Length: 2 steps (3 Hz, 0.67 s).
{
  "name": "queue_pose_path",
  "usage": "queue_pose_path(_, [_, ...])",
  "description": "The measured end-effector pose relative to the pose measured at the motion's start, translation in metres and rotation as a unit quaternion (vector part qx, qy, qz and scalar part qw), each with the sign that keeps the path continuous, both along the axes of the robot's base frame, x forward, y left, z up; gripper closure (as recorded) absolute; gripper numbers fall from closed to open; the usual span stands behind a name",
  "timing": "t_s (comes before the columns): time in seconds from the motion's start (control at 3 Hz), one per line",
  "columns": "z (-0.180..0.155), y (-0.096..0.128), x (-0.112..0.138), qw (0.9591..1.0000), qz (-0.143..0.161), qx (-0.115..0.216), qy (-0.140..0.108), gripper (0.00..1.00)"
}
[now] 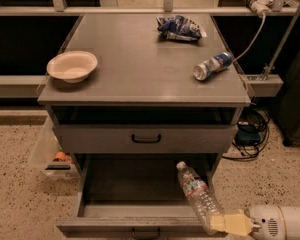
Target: Place water bottle into middle drawer
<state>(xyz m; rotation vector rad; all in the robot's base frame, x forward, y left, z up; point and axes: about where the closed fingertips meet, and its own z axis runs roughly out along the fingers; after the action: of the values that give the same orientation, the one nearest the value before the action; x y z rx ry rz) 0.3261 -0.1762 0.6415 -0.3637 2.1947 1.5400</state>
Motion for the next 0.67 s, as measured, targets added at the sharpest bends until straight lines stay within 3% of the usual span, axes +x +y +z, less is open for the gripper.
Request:
queue_pose_path(0.33, [-0.044, 0.033, 0.026, 0.9989, 0.029, 0.017, 0.034, 1.00])
queue_pose_path(0.67, [-0.095, 0.078, 0.050, 0.9937, 0.076, 0.020, 0.079, 1.00])
